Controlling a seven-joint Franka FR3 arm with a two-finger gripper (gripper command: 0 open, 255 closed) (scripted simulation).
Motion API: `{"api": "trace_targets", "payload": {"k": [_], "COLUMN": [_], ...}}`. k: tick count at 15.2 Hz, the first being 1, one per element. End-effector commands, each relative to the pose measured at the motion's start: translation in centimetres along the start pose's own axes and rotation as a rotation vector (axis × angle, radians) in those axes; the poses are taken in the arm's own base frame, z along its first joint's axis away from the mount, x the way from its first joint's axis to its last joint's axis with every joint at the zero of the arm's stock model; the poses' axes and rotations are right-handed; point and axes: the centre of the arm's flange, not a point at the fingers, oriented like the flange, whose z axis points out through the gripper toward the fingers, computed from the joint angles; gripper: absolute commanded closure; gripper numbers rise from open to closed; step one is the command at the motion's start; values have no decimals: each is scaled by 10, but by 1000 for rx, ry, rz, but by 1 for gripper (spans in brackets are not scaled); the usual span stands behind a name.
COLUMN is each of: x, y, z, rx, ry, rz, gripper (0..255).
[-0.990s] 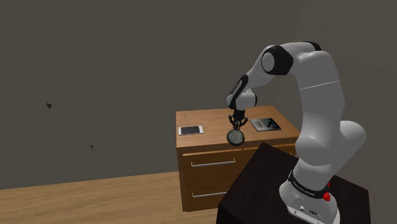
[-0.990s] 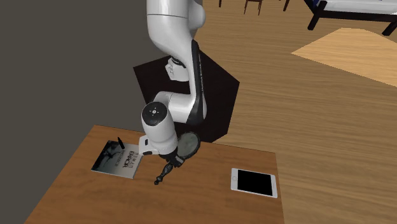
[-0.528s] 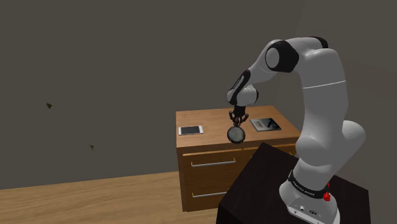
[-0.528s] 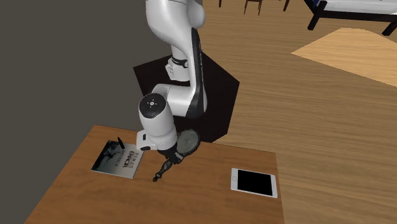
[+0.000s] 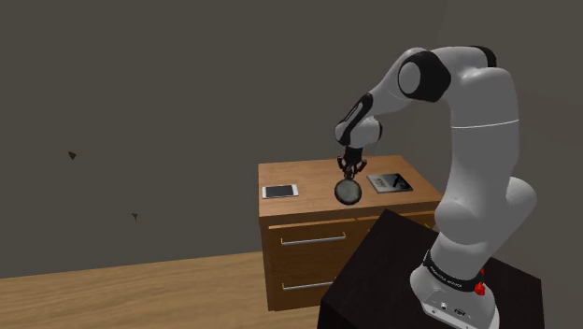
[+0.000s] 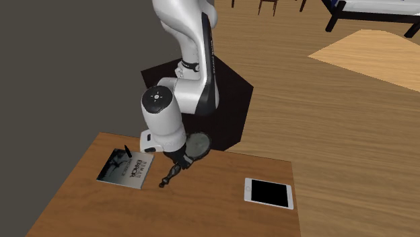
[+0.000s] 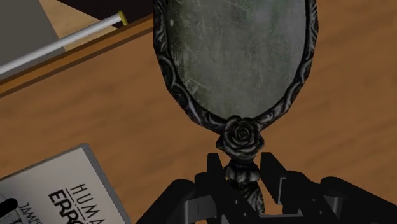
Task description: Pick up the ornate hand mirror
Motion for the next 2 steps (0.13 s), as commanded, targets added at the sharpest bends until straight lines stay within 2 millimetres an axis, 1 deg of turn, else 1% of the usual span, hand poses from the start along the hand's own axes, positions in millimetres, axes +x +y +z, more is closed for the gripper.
{"api": "trace_targets", "payload": {"k": [1,2], "x": [0,0], "y": [0,0], "z": [-7,-7], "rx": [0,0], "ry": [0,0], "rz": [0,0], "gripper": [255,255]}}
